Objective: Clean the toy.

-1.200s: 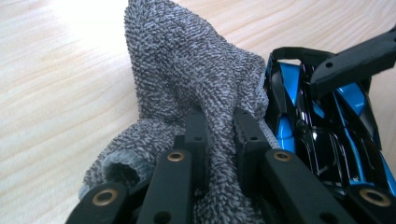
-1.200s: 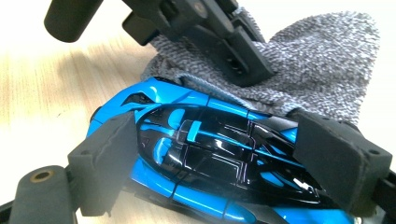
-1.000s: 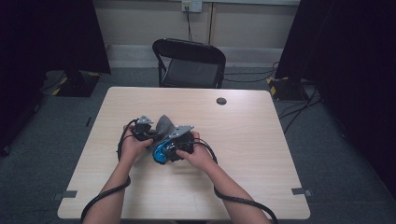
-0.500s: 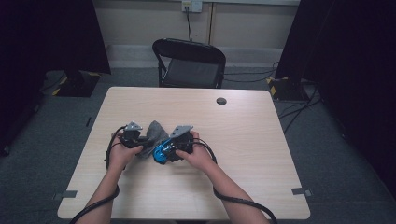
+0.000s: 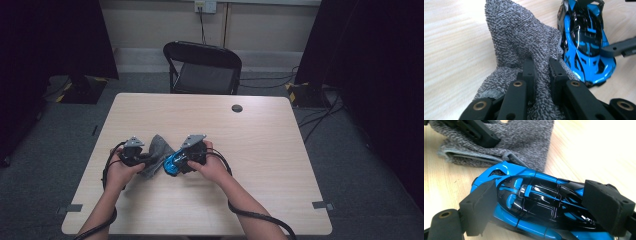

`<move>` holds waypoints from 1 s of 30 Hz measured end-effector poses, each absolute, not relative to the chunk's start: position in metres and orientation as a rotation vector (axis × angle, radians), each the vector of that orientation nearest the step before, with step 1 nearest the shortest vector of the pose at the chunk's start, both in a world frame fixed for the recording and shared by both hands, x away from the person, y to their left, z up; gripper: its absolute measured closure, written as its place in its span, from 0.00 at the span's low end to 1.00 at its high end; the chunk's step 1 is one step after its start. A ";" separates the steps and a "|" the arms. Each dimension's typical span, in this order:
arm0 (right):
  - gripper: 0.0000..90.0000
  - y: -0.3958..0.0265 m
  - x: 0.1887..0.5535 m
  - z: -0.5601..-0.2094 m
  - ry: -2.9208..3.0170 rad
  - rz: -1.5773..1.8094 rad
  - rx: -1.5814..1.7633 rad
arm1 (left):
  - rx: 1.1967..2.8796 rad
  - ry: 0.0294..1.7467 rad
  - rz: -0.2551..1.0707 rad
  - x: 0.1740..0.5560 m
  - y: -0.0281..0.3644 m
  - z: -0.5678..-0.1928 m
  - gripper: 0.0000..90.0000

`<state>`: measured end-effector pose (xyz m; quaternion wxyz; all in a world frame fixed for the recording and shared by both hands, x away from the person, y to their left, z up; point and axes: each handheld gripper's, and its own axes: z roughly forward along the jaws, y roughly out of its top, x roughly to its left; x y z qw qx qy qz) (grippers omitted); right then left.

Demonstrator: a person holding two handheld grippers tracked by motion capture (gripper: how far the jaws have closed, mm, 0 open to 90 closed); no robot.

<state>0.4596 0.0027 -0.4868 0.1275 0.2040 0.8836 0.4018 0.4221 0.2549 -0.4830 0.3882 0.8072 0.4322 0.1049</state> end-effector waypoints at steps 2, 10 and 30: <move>0.14 0.003 0.460 -0.487 2.572 1.166 0.592 | 2.054 1.098 0.266 0.419 0.256 -0.483 0.87; 0.14 0.003 0.459 -0.487 2.569 1.170 0.595 | 2.045 1.101 0.245 0.408 0.263 -0.483 0.87; 0.14 0.002 0.459 -0.488 2.560 1.183 0.590 | 1.964 1.139 0.300 0.422 0.276 -0.441 0.87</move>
